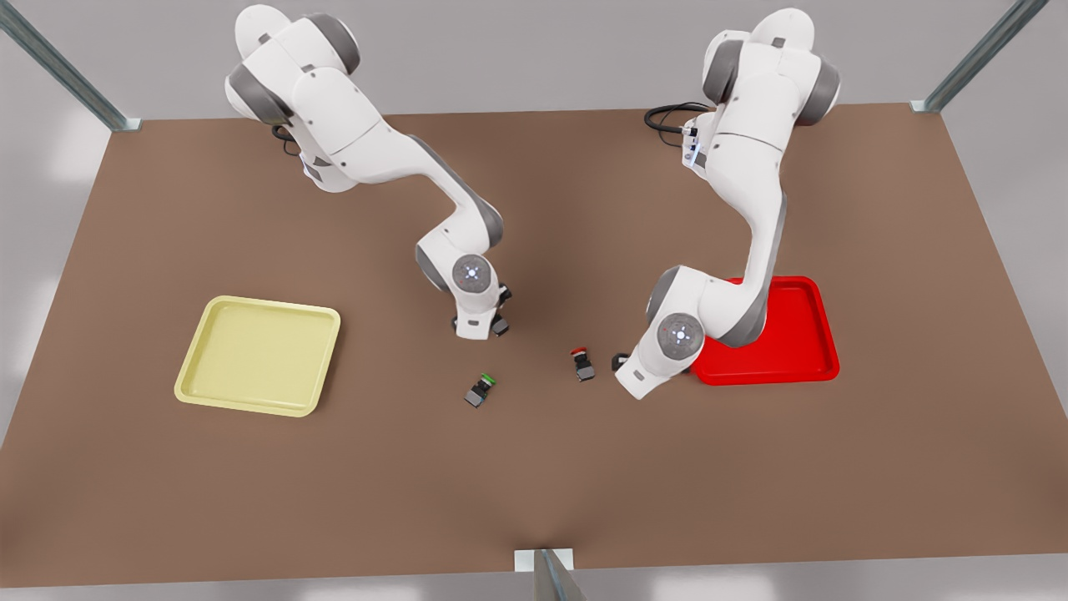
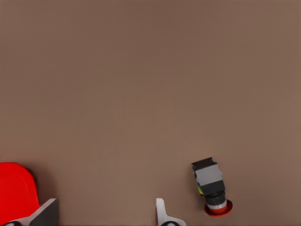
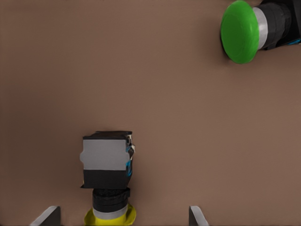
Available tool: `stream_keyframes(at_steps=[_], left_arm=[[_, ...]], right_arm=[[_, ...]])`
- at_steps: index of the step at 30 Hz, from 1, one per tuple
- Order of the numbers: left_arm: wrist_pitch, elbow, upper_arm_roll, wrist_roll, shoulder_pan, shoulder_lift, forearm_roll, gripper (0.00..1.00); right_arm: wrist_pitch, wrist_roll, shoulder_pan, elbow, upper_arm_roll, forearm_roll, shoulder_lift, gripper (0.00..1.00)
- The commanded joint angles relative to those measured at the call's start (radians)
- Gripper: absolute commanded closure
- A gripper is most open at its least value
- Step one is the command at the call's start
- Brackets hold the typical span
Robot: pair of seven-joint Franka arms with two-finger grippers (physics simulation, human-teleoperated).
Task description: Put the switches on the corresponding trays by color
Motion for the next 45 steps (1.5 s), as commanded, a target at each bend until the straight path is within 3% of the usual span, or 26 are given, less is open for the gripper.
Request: stream_keyframes(at_steps=[1, 6, 21, 22, 23, 24, 38, 45], left_arm=[[0.006, -0.002, -0.002, 0.000, 0.000, 0.004, 0.000, 0.00], [0.106, -0.074, -0.008, 0.000, 0.009, 0.011, 0.000, 0.00], [0.164, -0.067, -0.022, -0.112, -0.098, 0.073, -0.069, 0.00], [0.164, -0.068, -0.022, -0.121, -0.104, 0.077, -0.069, 0.00], [0.167, -0.068, -0.022, -0.170, -0.112, 0.083, -0.093, 0.00], [0.178, -0.070, -0.023, -0.254, -0.118, 0.090, -0.096, 0.00], [0.166, -0.070, -0.074, -0.147, -0.112, 0.090, -0.092, 0.00], [0.166, 0.021, -0.055, -0.419, -0.093, 0.116, -0.093, 0.00]], right_arm=[[-0.001, 0.016, 0.002, 0.009, 0.000, 0.003, 0.003, 0.00], [-0.002, 0.033, 0.000, 0.067, -0.005, 0.008, 0.049, 0.00], [0.005, 0.028, 0.046, 0.154, -0.021, -0.006, 0.139, 0.00], [0.005, 0.028, 0.044, 0.156, -0.021, -0.006, 0.139, 0.07], [0.005, 0.028, 0.043, 0.156, -0.021, -0.006, 0.139, 0.33], [0.005, 0.028, 0.043, 0.156, -0.021, -0.006, 0.139, 0.40], [-0.007, 0.030, 0.041, 0.154, -0.021, -0.006, 0.142, 0.47], [-0.012, 0.025, 0.035, 0.154, -0.021, -0.009, 0.139, 0.46]])
